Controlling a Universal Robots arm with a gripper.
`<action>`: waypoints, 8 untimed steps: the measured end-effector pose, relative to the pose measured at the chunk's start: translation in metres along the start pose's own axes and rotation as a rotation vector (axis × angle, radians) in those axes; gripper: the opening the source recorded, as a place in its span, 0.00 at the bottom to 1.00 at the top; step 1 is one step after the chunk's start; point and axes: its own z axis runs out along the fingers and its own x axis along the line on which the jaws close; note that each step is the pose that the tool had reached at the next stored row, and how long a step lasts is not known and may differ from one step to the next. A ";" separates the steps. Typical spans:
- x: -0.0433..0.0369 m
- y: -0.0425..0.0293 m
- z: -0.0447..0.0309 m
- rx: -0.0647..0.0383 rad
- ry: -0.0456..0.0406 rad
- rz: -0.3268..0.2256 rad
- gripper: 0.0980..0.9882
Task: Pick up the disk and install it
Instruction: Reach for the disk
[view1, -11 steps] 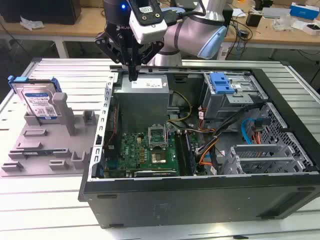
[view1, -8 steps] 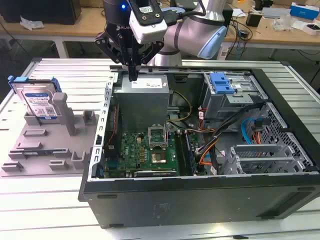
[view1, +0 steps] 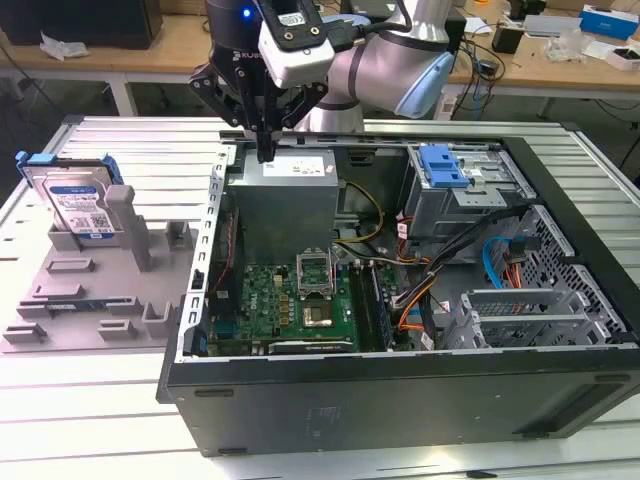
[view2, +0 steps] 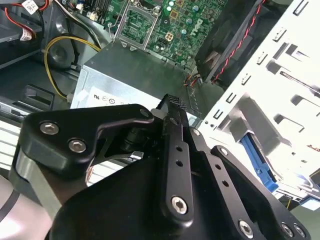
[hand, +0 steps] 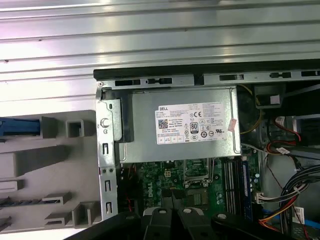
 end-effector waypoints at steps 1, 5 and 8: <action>0.0006 0.0000 0.0001 0.000 -0.0001 0.000 0.01; 0.0236 0.0041 0.0006 0.000 -0.0001 0.000 0.01; 0.0403 0.0090 0.0014 0.000 0.0000 0.000 0.01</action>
